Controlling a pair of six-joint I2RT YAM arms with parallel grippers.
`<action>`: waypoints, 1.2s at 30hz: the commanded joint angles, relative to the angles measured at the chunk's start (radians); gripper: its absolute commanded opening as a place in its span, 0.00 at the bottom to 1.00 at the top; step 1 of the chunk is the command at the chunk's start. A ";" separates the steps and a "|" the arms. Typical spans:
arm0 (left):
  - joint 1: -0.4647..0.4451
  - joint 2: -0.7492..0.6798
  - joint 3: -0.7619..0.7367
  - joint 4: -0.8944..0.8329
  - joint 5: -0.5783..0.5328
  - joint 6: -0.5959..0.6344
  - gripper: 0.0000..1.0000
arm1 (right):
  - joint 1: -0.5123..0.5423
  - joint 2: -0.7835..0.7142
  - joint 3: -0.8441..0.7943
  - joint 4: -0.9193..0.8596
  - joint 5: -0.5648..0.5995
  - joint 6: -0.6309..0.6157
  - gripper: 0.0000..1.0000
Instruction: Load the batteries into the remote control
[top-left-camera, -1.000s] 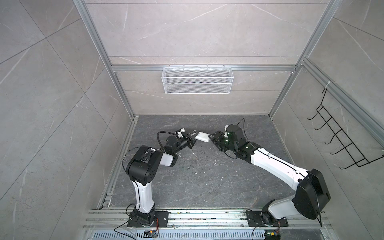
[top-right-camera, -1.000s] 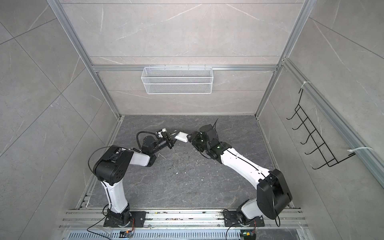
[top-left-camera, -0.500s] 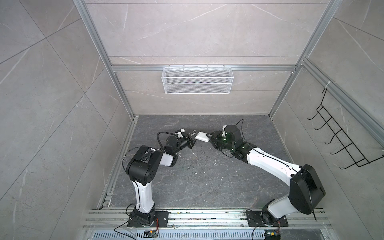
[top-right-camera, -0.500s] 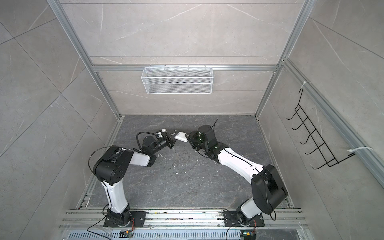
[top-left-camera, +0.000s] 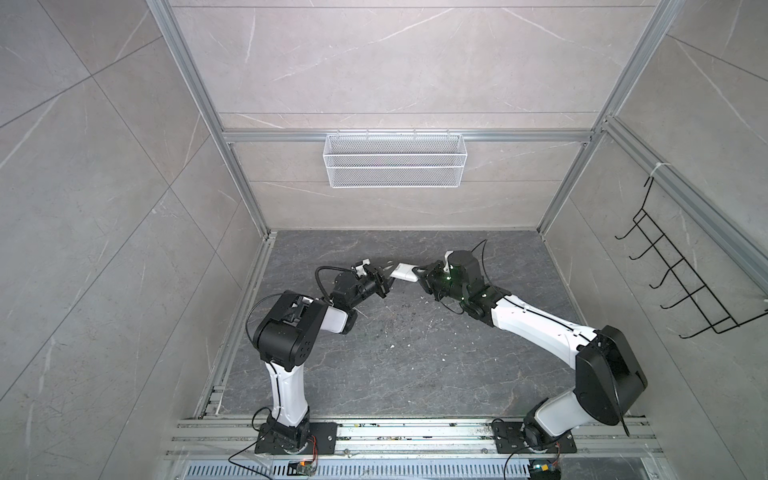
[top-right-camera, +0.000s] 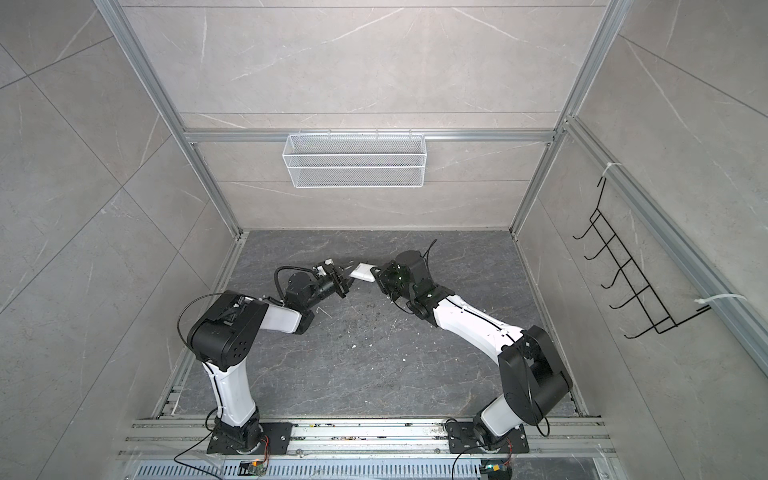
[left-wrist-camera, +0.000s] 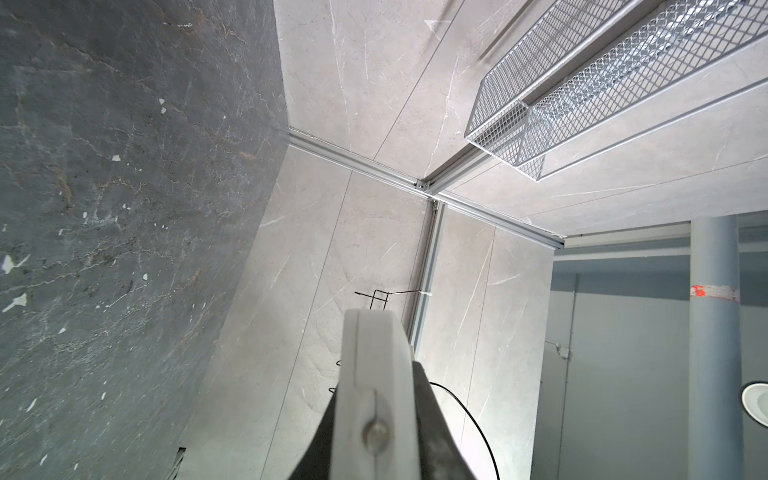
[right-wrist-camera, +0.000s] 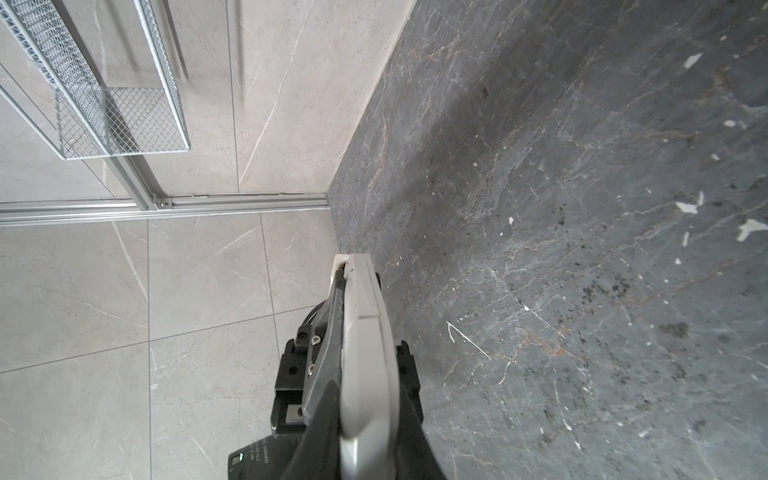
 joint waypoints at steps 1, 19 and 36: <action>-0.014 -0.050 0.051 0.088 -0.011 -0.031 0.00 | 0.014 0.005 -0.033 -0.047 0.013 -0.023 0.11; -0.017 -0.065 0.068 0.088 0.010 0.026 0.00 | 0.012 -0.066 0.019 -0.169 0.007 -0.058 0.42; 0.007 -0.005 0.099 0.086 0.074 0.155 0.00 | 0.001 -0.165 0.150 -0.550 0.130 -0.401 0.49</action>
